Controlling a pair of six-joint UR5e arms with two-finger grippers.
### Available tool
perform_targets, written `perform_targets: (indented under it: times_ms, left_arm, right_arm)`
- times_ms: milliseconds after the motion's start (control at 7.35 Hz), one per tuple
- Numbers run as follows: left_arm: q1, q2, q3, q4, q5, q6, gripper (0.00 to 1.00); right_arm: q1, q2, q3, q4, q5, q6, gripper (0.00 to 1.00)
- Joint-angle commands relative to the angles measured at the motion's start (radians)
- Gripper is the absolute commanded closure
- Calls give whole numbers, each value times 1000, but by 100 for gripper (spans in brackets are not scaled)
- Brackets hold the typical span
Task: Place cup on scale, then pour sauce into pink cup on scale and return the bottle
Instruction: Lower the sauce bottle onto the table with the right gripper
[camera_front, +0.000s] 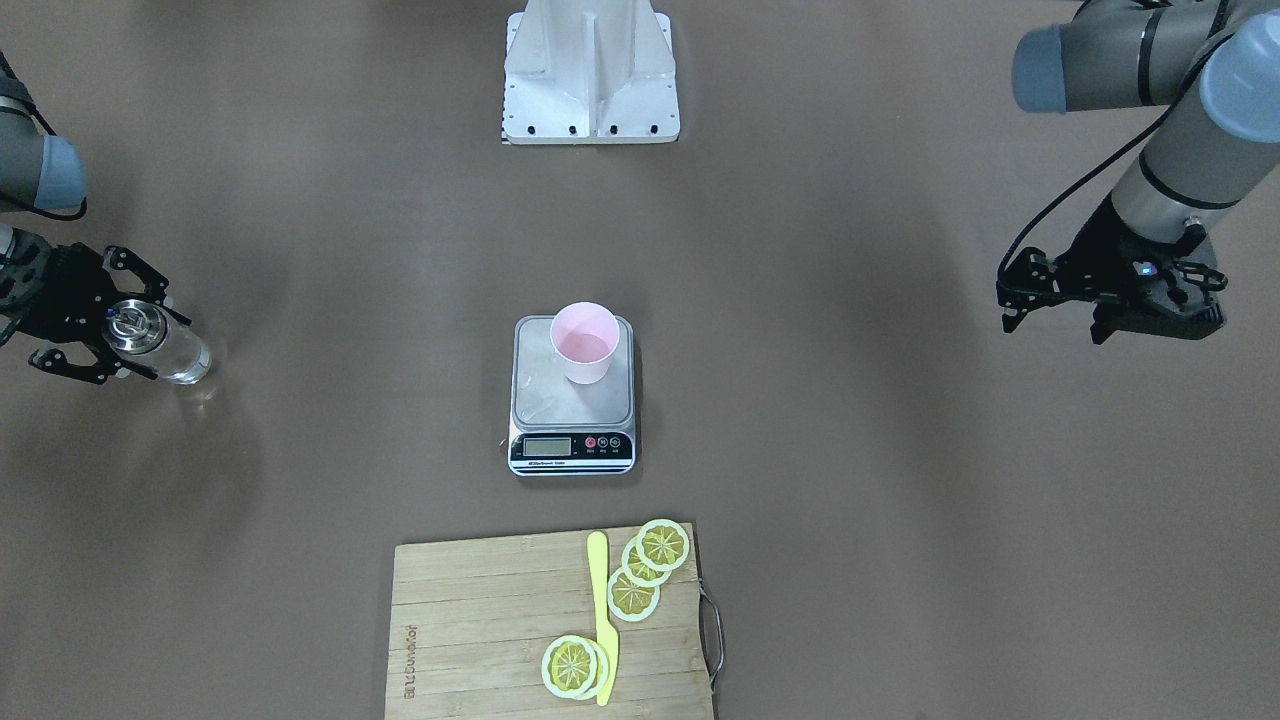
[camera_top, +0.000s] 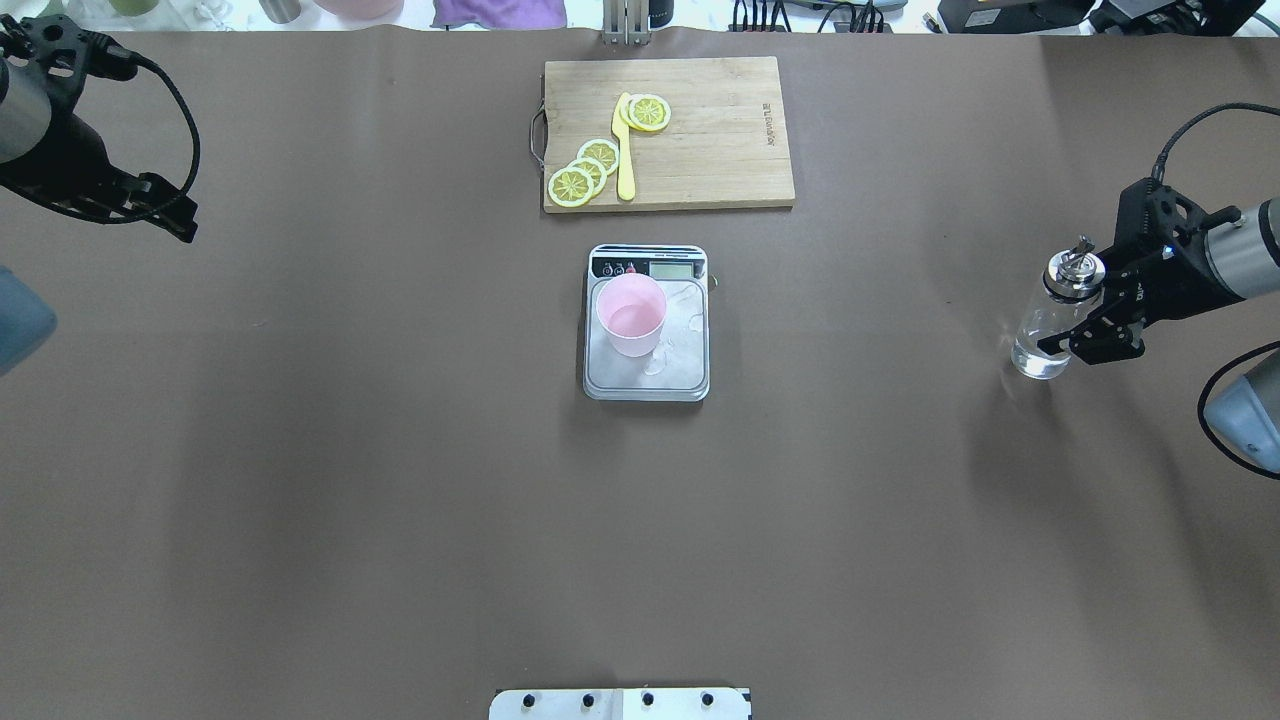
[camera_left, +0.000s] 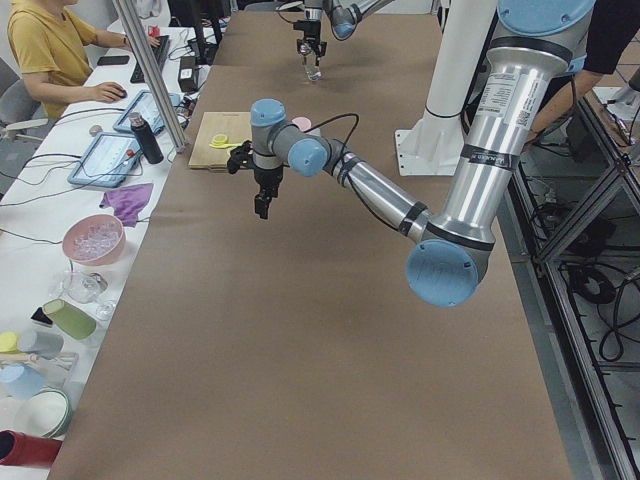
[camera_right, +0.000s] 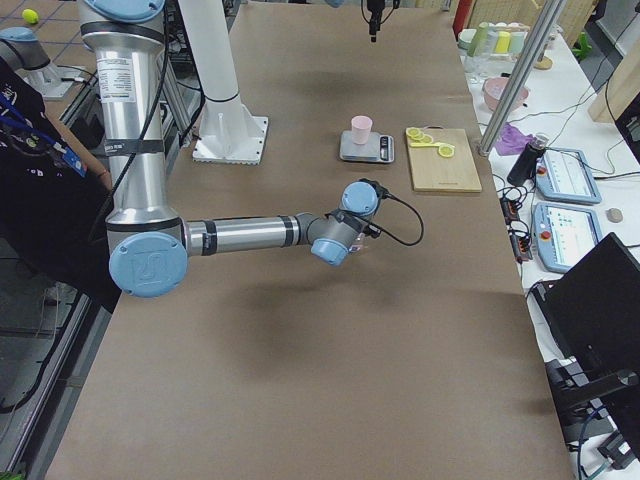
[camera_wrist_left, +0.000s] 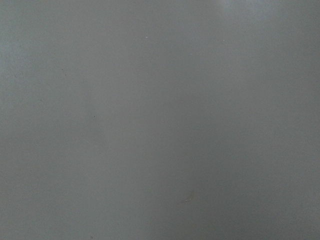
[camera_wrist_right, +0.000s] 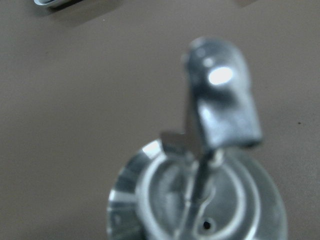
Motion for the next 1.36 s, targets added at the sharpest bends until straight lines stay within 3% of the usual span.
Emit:
perform_targets:
  times_ms: [0, 408, 544, 680, 1224]
  left_arm:
    - [1, 0, 1, 0, 0, 2, 7]
    - [1, -1, 1, 0, 0, 3, 7]
    - [1, -5, 4, 0, 0, 3, 7]
    - [1, -5, 6, 0, 0, 3, 7]
    - [1, -6, 7, 2, -2, 3, 7]
  right_arm:
    - [-1, 1, -7, 0, 0, -1, 42]
    - [-4, 2, -15, 0, 0, 0, 40]
    - [-4, 2, -15, 0, 2, 2, 25]
    - [-5, 8, -8, -10, 29, 3, 1]
    - [60, 4, -14, -15, 130, 3, 0]
